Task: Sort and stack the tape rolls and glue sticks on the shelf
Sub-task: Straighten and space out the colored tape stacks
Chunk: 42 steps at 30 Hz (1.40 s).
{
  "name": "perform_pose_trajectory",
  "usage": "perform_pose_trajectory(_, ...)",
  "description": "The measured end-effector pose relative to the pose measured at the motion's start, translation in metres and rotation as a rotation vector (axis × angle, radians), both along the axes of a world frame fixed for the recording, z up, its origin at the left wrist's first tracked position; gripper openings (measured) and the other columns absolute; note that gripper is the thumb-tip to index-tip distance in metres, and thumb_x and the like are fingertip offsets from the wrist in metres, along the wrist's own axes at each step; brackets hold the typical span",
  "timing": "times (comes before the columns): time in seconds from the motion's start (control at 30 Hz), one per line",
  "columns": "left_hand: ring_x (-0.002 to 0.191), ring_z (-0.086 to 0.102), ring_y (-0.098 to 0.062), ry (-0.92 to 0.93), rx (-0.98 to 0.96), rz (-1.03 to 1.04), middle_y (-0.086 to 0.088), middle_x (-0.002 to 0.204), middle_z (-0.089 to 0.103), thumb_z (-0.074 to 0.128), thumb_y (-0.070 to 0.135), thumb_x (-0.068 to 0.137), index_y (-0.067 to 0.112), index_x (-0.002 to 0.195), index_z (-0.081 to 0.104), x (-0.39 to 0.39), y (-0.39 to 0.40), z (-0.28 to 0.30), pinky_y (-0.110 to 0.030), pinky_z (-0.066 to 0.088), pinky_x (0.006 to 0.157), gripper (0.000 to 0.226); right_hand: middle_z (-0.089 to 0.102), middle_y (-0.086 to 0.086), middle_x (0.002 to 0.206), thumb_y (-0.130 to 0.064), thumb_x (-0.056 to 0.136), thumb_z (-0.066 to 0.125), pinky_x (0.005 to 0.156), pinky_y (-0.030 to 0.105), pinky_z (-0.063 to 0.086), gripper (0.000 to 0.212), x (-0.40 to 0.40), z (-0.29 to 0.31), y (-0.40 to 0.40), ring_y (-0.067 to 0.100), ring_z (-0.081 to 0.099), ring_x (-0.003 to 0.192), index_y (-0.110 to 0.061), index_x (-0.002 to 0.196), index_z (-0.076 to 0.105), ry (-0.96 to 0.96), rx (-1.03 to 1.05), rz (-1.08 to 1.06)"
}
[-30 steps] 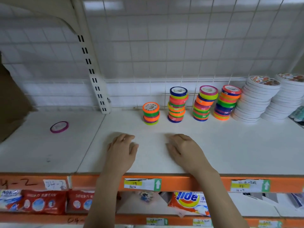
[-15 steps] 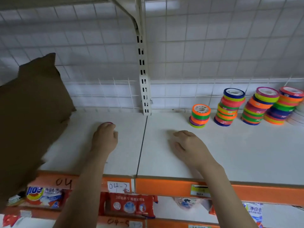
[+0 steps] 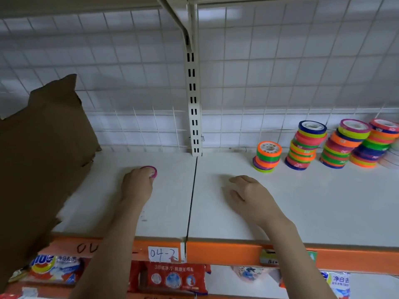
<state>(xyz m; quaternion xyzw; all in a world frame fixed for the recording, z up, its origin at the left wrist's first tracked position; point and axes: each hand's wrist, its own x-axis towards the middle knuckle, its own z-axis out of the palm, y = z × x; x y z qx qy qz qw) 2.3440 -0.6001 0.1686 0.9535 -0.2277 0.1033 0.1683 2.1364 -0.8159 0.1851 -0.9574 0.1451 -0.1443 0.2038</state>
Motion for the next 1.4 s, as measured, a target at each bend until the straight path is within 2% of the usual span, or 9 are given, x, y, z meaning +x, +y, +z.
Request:
perform_pose_trajectory(0.33,0.088,0.065,-0.037,-0.107,-0.280,-0.265,-0.018,0.095,0.070,0.060,-0.006,0.081,0.002,0.098,0.069,-0.078,-0.069,0.001,-0.046,0.053,0.080,0.021,0.060,0.006,0.120,-0.018,0.092,0.049,0.090,0.030,0.043,0.030,-0.039,-0.013,-0.049,0.026,0.053,0.113,-0.007,0.118,0.059,-0.015,-0.018,-0.037)
perform_pose_trajectory(0.43,0.086,0.065,-0.036,-0.138,-0.295,-0.300,-0.017,0.096,0.070,0.057,-0.004,0.082,0.003,0.098,0.070,-0.100,-0.106,0.013,-0.044,0.053,0.081,0.022,0.062,0.007,0.118,-0.020,0.092,0.051,0.090,0.031,0.044,0.028,-0.059,-0.013,-0.077,0.027,0.054,0.110,-0.007,0.115,0.062,-0.019,-0.032,-0.066)
perform_pose_trajectory(0.53,0.072,0.065,-0.034,-0.230,-0.287,-0.414,-0.016,0.082,0.070,0.047,0.006,0.080,0.003,0.088,0.071,-0.117,-0.142,0.030,-0.042,0.055,0.069,0.025,0.062,0.007,0.118,-0.021,0.092,0.051,0.091,0.030,0.041,0.030,-0.078,-0.010,-0.106,0.027,0.054,0.110,-0.008,0.117,0.061,-0.016,-0.055,-0.109)
perform_pose_trajectory(0.6,0.071,0.065,-0.034,-0.241,-0.269,-0.458,-0.017,0.082,0.070,0.044,0.012,0.080,0.004,0.090,0.071,-0.124,-0.166,0.041,-0.043,0.056,0.067,0.030,0.060,0.008,0.120,-0.023,0.093,0.049,0.093,0.030,0.040,0.031,-0.089,-0.007,-0.124,0.027,0.052,0.112,-0.008,0.119,0.060,0.011,-0.076,-0.137)
perform_pose_trajectory(0.77,0.080,0.065,-0.036,-0.317,-0.191,-0.550,-0.013,0.089,0.071,0.052,-0.001,0.067,0.007,0.097,0.071,-0.136,-0.221,0.060,-0.046,0.054,0.072,0.037,0.056,0.007,0.128,-0.026,0.096,0.045,0.099,0.028,0.037,0.036,-0.108,-0.011,-0.159,0.026,0.049,0.119,-0.009,0.126,0.056,0.015,-0.096,-0.189)
perform_pose_trajectory(0.9,0.095,0.060,-0.037,-0.316,-0.111,-0.541,-0.013,0.101,0.069,0.060,-0.006,0.075,0.009,0.106,0.069,-0.137,-0.245,0.064,-0.042,0.045,0.081,0.036,0.054,0.010,0.132,-0.027,0.096,0.038,0.101,0.031,0.040,0.041,-0.102,-0.022,-0.160,0.029,0.049,0.122,-0.006,0.126,0.056,0.018,-0.113,-0.189)
perform_pose_trajectory(1.03,0.104,0.056,-0.035,-0.284,-0.069,-0.520,-0.011,0.110,0.067,0.058,-0.003,0.080,0.011,0.113,0.066,-0.137,-0.252,0.063,-0.039,0.040,0.087,0.036,0.061,0.011,0.123,-0.027,0.090,0.040,0.096,0.033,0.044,0.042,-0.097,-0.028,-0.159,0.031,0.057,0.113,-0.006,0.118,0.062,-0.014,-0.123,-0.196)
perform_pose_trajectory(1.23,0.105,0.056,-0.034,-0.274,0.009,-0.514,-0.011,0.111,0.067,0.057,-0.002,0.083,0.011,0.115,0.065,-0.134,-0.253,0.056,-0.038,0.039,0.087,0.035,0.071,0.007,0.097,-0.024,0.079,0.054,0.074,0.031,0.055,0.028,-0.096,-0.034,-0.163,0.026,0.068,0.086,-0.009,0.095,0.071,-0.053,-0.129,-0.225)
perform_pose_trajectory(1.4,0.117,0.049,-0.027,-0.223,0.086,-0.484,-0.004,0.126,0.059,0.045,0.007,0.093,0.016,0.128,0.056,-0.135,-0.255,0.057,-0.034,0.033,0.094,0.037,0.070,0.008,0.101,-0.024,0.081,0.051,0.079,0.033,0.054,0.030,-0.096,-0.036,-0.164,0.027,0.068,0.089,-0.008,0.098,0.071,-0.056,-0.145,-0.220)
